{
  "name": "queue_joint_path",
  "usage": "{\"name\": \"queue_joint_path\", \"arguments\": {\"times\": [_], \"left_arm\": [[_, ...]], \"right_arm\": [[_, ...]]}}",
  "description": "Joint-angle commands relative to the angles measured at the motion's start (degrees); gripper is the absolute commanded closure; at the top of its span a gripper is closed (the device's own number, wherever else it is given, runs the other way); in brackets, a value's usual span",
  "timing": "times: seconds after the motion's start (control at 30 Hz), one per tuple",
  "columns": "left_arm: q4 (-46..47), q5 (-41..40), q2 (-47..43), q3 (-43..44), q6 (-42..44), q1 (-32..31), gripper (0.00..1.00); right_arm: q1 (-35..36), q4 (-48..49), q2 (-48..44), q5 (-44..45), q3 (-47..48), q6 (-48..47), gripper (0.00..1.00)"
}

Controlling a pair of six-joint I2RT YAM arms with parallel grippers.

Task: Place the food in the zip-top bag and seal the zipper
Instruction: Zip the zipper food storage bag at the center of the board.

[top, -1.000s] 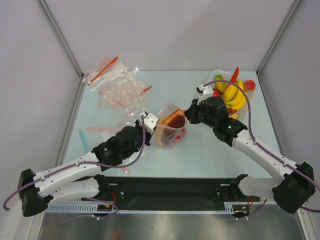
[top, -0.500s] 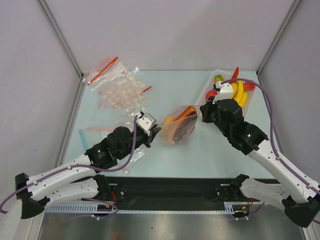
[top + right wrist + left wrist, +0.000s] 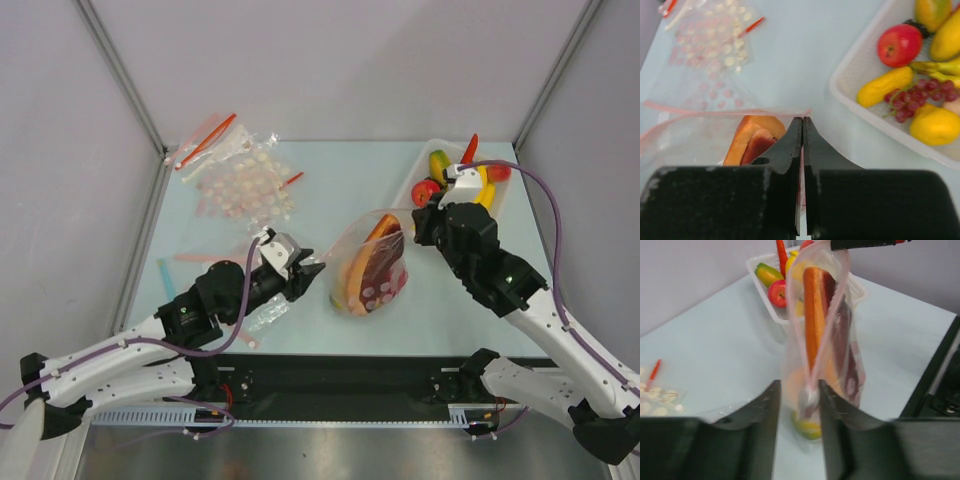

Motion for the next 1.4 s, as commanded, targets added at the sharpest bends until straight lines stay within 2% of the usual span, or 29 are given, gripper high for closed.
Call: {"name": "queue_joint_path", "arguments": {"times": [0.0, 0.07, 0.1, 0.13, 0.2, 0.23, 0.33, 0.43, 0.5, 0.6, 0.67, 0.77, 0.8, 0.9, 0.93, 1.0, 1.2, 1.37], "left_arm": [[1.09, -0.80, -1.85, -0.02, 1.07, 0.06, 0.52], [2.15, -0.27, -0.71, -0.99, 1.68, 0.06, 0.28], [2.24, -0.27, -0.53, -1.34, 1.77, 0.06, 0.28], [5.28, -0.44, -0.35, -1.78, 2.03, 0.06, 0.19], [8.03, 0.43, -1.23, -4.24, 2.56, 0.06, 0.14], [11.35, 1.74, -1.75, -5.38, 3.26, 0.06, 0.10], [16.98, 3.24, -2.90, -9.25, 4.58, 0.14, 0.06], [18.76, 8.76, -1.76, -10.31, 5.81, 0.14, 0.05], [19.11, 14.29, 0.51, -9.61, 6.78, 0.14, 0.00], [20.43, 18.96, 3.33, -8.73, 7.22, -0.29, 0.00], [21.92, 18.37, 5.53, -8.55, 9.40, -2.75, 0.00], [23.16, 12.58, 8.25, -7.85, 15.47, -9.07, 0.00], [23.33, 7.08, 9.04, -7.59, 17.14, -13.00, 0.00], [25.17, -0.86, 12.82, -6.18, 23.03, -19.25, 0.01], [27.01, -4.80, 13.70, -5.92, 24.87, -20.24, 0.01], [28.95, -7.47, 16.42, -4.95, 26.11, -22.69, 0.04], [31.95, -10.81, 25.21, 1.46, 26.29, -25.87, 0.09], [33.09, -15.47, 35.85, 7.78, 26.21, -26.40, 0.13]], "right_arm": [[-7.18, 2.56, -0.66, 5.24, -0.90, 0.43, 1.00], [-11.66, 2.56, -0.22, 0.67, -1.51, 0.96, 1.00], [-11.68, 2.82, -0.13, -1.27, -1.86, 1.23, 1.00], [-14.73, 3.26, -0.13, -3.21, -2.47, 2.10, 1.00], [-17.21, 4.05, 0.05, -8.75, -3.09, 2.63, 1.00], [-18.79, 4.49, 0.13, -10.07, -3.35, 2.81, 1.00], [-20.03, 4.76, 0.22, -12.36, -3.80, 2.99, 1.00], [-20.21, 4.50, 0.13, -13.07, -3.71, 3.07, 1.00], [-20.30, 4.41, -0.22, -13.24, -3.71, 2.99, 1.00], [-20.38, 4.58, -0.57, -13.16, -3.80, 2.99, 1.00], [-20.47, 4.41, -0.66, -13.24, -3.71, 2.99, 1.00], [-20.38, 4.58, -0.74, -13.59, -3.89, 2.99, 1.00], [-20.47, 4.58, -0.66, -13.68, -3.88, 3.16, 1.00], [-20.39, 4.85, -0.57, -14.21, -4.06, 3.16, 1.00], [-20.47, 4.93, -0.48, -14.21, -4.15, 3.34, 1.00], [-20.47, 4.93, -0.48, -14.48, -4.06, 3.25, 1.00], [-20.39, 5.29, -0.83, -14.65, -4.59, 3.34, 1.00], [-20.39, 5.55, -1.62, -14.48, -4.76, 3.34, 1.00]]}}
